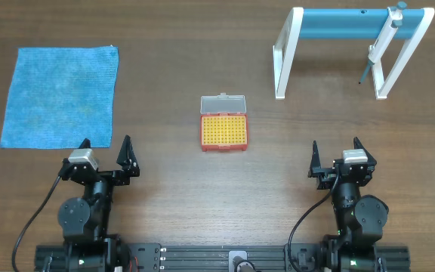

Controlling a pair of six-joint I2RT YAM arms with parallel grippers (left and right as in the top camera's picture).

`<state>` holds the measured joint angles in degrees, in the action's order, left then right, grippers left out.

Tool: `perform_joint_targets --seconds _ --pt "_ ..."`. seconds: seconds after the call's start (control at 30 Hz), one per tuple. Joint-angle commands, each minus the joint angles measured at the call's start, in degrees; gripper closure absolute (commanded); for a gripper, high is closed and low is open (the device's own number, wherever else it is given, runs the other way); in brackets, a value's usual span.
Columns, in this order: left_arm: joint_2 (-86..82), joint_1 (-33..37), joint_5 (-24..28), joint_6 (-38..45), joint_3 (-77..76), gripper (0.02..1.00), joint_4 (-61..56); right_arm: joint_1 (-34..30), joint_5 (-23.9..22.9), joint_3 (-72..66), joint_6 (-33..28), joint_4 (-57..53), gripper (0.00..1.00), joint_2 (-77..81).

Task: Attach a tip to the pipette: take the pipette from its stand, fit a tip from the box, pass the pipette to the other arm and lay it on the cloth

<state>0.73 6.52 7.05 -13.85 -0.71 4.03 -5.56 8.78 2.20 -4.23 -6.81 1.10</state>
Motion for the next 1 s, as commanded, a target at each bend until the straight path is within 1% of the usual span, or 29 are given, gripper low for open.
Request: perform_joint_targets --seconds 0.03,0.83,0.9,1.0 --pt "-0.55 -0.17 -0.85 -0.72 0.39 0.020 0.00 0.39 0.74 -0.46 -0.81 0.26 0.115 -0.52" --pt "-0.55 -0.17 -0.85 -0.72 0.39 0.023 0.00 0.33 0.74 -0.46 -0.81 0.26 0.115 0.46" --pt "-0.52 -0.17 -0.85 -0.72 0.39 0.023 0.00 -1.05 0.74 -0.13 -0.81 2.67 0.112 5.42" --pt "-0.55 -0.17 -0.85 -0.72 0.39 0.020 0.00 -8.04 0.74 7.15 -0.81 17.09 0.115 24.26"
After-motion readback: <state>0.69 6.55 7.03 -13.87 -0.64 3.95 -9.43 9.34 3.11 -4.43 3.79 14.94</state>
